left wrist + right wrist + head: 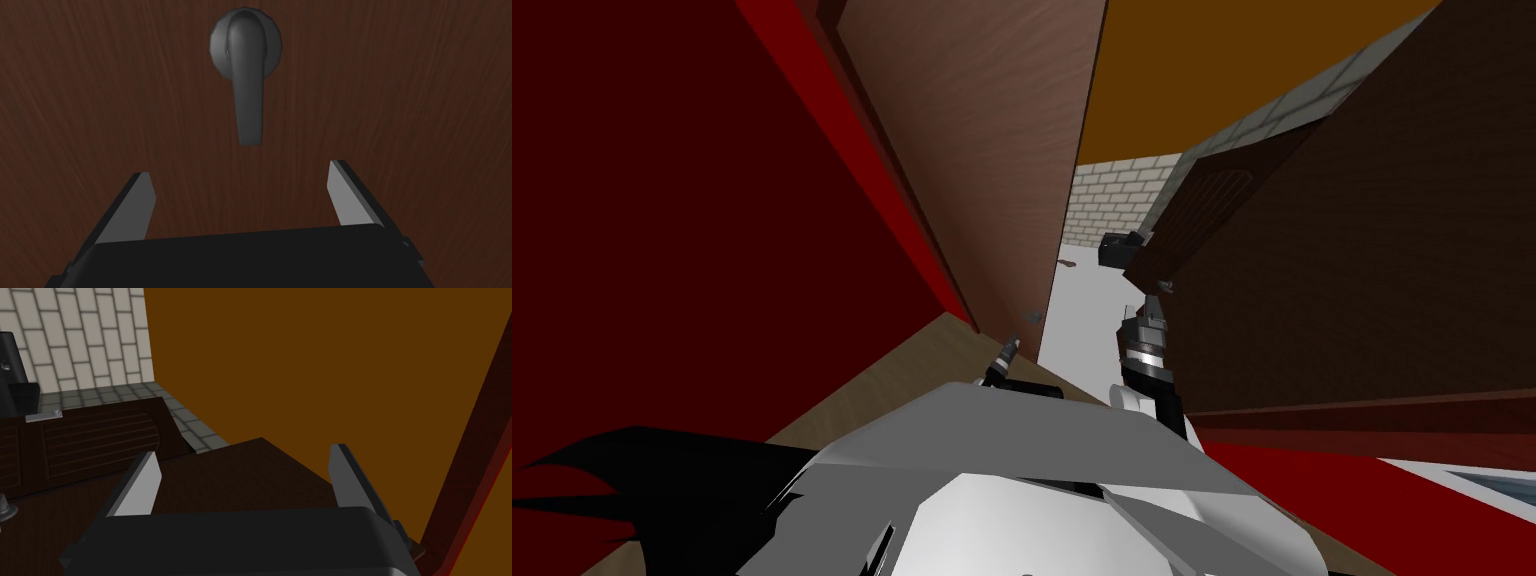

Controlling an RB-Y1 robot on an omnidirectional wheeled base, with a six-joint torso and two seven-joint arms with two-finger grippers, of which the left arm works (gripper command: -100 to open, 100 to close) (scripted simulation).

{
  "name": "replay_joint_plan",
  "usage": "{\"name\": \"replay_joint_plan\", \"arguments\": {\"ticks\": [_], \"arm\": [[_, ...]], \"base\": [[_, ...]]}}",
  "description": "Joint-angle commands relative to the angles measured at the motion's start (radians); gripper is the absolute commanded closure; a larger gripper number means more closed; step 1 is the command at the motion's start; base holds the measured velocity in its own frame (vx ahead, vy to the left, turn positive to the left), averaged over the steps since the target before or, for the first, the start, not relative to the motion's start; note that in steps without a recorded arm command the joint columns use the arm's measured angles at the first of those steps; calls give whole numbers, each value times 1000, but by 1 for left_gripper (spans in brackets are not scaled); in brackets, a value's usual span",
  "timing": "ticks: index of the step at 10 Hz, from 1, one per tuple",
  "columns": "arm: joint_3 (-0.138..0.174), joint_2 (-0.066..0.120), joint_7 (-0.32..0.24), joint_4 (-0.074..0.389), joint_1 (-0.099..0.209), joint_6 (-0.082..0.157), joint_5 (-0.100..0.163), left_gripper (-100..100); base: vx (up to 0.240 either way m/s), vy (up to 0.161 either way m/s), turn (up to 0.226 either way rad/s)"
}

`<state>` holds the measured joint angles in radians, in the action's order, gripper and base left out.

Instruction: Push the door open

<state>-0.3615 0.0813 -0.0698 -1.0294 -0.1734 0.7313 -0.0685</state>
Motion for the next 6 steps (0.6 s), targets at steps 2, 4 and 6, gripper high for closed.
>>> {"name": "replay_joint_plan", "arguments": {"ticks": [2,4,6], "arm": [[6,-2,2,13,9,2,2,-100],[13,-7,4,26,18,3,5,-100],[19,-14,5,37,26,4,7,-100]], "base": [[163,-66,-20],[181,-84,-29],[192,-63,-30]]}}
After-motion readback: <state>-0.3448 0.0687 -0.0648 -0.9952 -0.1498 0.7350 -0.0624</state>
